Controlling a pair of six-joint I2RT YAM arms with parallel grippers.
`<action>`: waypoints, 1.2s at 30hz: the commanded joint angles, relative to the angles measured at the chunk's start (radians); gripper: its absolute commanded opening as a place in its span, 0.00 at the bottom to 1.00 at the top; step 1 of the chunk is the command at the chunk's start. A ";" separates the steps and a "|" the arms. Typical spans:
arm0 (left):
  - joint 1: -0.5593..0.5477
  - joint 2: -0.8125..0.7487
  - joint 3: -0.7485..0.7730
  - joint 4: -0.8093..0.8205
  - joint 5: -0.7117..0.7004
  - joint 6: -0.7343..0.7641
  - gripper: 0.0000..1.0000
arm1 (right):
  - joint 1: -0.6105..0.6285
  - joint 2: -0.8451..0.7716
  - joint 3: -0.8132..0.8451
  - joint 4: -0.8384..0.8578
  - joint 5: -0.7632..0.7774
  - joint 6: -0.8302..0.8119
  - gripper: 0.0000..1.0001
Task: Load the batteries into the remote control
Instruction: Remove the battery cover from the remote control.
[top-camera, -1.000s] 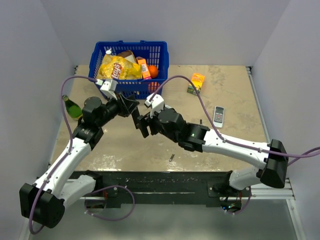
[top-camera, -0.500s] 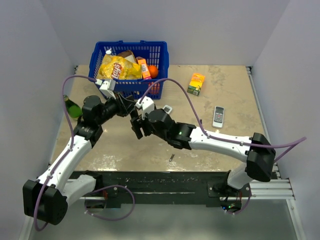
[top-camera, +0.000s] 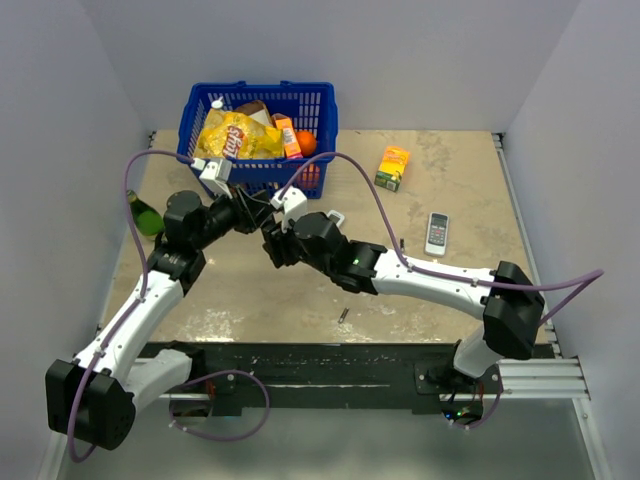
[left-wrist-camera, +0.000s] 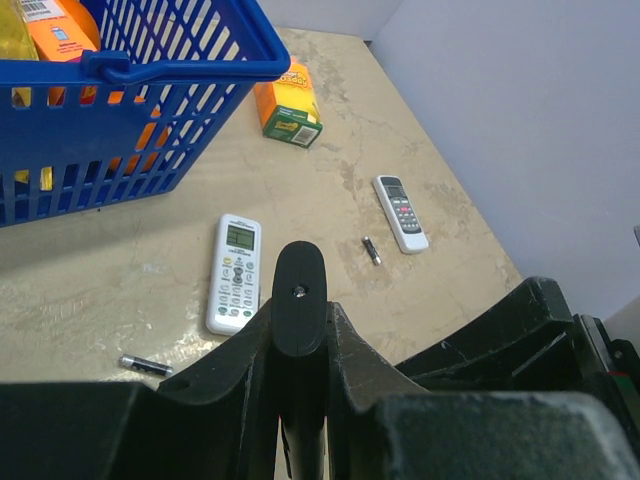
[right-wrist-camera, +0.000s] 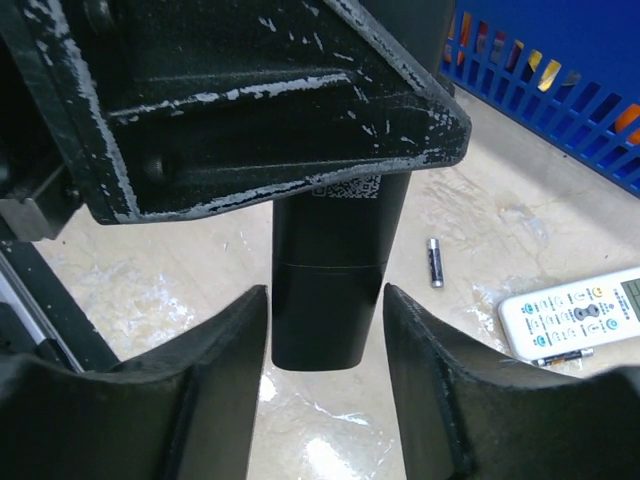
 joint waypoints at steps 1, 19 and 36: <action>0.009 -0.010 -0.007 0.052 0.020 -0.009 0.00 | -0.004 0.004 0.033 0.049 -0.029 0.015 0.51; 0.013 -0.010 -0.013 0.066 0.029 -0.011 0.00 | -0.004 0.027 0.025 0.050 -0.046 0.021 0.49; 0.082 -0.065 -0.015 0.017 -0.112 0.000 0.00 | 0.028 0.012 -0.149 -0.026 -0.093 0.041 0.23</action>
